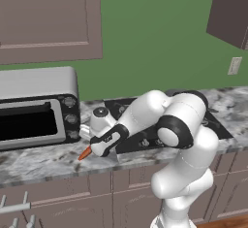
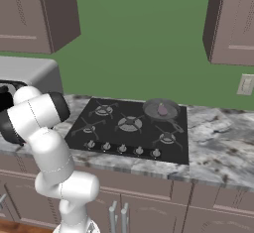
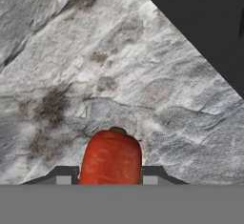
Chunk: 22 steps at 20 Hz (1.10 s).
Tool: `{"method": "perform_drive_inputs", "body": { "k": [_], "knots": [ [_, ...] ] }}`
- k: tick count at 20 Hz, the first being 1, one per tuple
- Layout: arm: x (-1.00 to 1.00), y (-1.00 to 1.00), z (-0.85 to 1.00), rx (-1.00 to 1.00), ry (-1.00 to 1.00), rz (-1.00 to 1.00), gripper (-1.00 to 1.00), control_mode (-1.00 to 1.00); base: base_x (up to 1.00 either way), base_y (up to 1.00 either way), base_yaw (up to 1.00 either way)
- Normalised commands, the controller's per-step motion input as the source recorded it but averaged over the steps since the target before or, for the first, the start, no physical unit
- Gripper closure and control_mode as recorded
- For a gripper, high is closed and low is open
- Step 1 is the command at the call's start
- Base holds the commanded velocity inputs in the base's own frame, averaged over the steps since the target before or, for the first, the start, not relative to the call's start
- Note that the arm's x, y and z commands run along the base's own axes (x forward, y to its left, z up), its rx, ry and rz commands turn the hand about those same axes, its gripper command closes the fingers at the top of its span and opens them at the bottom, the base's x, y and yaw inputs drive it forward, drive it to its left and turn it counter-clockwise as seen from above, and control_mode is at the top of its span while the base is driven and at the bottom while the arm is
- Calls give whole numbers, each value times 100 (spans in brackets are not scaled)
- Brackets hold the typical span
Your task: Put the carrot and eggplant in the pan. Then turn on the rear right burner and set the heat to medium.
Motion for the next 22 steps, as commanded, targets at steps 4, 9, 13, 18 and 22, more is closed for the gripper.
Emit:
{"method": "perform_drive_inputs", "body": {
  "k": [4,9,13,18,22],
  "knots": [
    [0,-11,19,2,0,0,100,-100,0,0,0],
    [0,-28,47,6,0,0,100,-100,0,0,0],
    [4,-42,52,5,0,0,100,-100,0,0,0],
    [26,-60,37,1,0,3,100,-100,0,0,0],
    [47,-57,49,0,0,7,100,-100,0,0,0]
  ]
}}
